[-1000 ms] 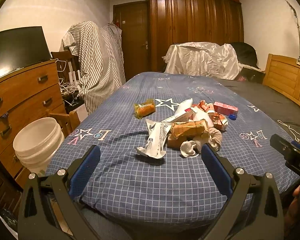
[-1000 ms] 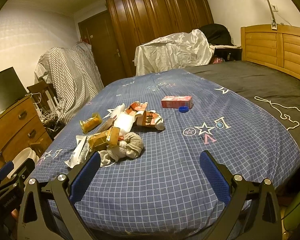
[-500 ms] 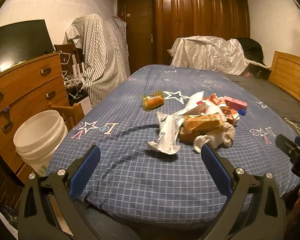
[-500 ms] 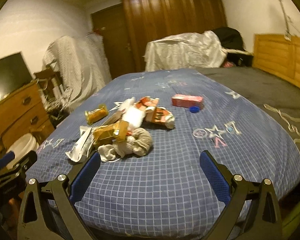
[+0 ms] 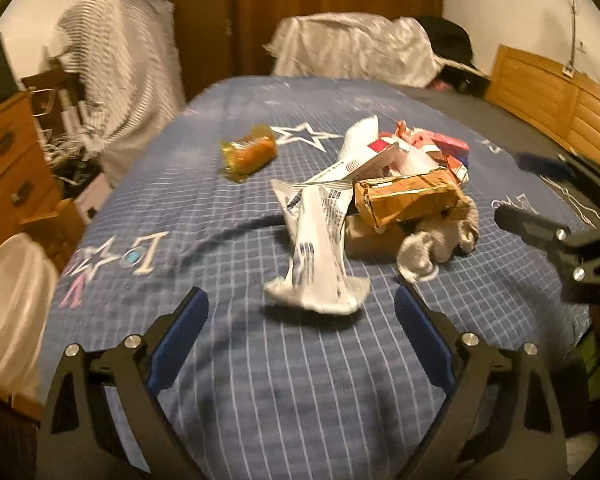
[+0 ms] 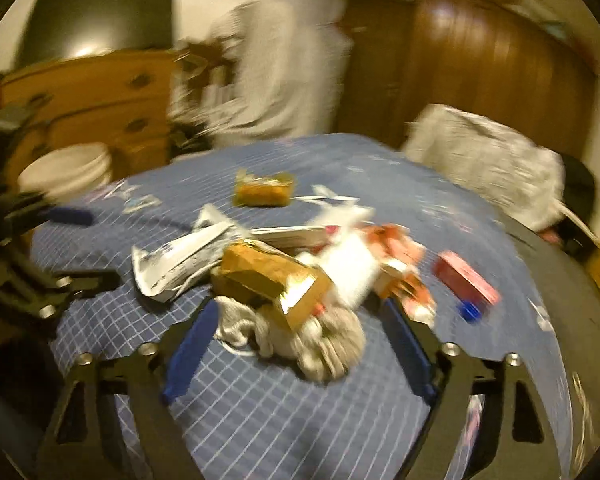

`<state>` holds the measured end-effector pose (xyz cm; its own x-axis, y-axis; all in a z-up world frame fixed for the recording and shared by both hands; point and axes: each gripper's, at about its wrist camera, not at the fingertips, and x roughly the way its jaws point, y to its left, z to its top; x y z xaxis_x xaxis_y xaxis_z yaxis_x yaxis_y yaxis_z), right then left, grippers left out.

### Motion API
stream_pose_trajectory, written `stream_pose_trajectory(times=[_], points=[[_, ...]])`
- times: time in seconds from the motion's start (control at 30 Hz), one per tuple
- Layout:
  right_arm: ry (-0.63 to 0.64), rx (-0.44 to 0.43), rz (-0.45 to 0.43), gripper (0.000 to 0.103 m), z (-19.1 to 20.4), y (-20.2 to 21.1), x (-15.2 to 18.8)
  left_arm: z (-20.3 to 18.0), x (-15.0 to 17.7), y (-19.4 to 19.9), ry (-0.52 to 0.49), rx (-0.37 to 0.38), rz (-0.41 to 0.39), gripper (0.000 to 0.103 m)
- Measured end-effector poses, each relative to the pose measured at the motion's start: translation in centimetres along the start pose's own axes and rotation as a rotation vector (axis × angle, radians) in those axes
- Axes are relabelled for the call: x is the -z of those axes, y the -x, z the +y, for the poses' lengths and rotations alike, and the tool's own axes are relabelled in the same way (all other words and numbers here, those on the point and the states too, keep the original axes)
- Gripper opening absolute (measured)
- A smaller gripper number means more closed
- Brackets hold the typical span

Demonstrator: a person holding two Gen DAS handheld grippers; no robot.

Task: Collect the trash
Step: 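Grasp the white wrapper packet with the left tool while the right tool grasps the gold cigarette pack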

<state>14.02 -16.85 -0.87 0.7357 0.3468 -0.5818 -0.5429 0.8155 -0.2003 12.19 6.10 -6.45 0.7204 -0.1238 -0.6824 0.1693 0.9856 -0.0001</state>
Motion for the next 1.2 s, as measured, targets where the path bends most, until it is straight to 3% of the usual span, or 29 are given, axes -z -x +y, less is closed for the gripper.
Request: stream_pose_trajectory(times=[0.17,0.3,0.47,0.53,0.6,0.67,0.73,0.83,1.0,1.2], points=[[0.181,-0.200,0.100,0.072,-1.0,-3.2,-3.7,0.6,-2.3,-3.7,-0.064,0.081,0.068,0.087],[0.318,-0.301,0.190,0.072,0.1,-5.6,-5.2,0.6,-3.1,-6.2,-0.108,0.156,0.120,0.087],[0.418,-0.350,0.281,0.071,1.8,-8.9,-6.0,1.1,-3.4,-9.0,-0.095,0.220,0.201,0.087],[0.424,-0.354,0.306,0.069,2.0,-10.1,-6.1,1.0,-3.3,-9.7,-0.093,0.229,0.218,0.080],[0.422,-0.354,0.336,0.058,2.1,-11.2,-6.0,1.1,-3.5,-10.3,-0.093,0.233,0.232,0.075],[0.402,-0.368,0.353,0.057,1.8,-11.7,-5.8,1.0,-3.4,-10.4,-0.099,0.223,0.223,0.066],[0.385,-0.370,0.346,0.056,1.6,-11.5,-5.6,1.3,-3.3,-10.3,-0.075,0.236,0.210,0.046],[0.338,-0.384,0.321,0.054,1.3,-10.6,-5.7,2.3,-3.2,-9.2,-0.017,0.264,0.190,0.036],[0.223,-0.381,0.231,0.053,-0.2,-7.7,-6.1,3.6,-2.4,-6.4,0.035,0.216,0.153,0.033],[-0.007,-0.329,0.083,0.053,-2.1,-3.5,-7.2,5.0,-2.0,-2.7,0.070,0.139,0.097,0.033]])
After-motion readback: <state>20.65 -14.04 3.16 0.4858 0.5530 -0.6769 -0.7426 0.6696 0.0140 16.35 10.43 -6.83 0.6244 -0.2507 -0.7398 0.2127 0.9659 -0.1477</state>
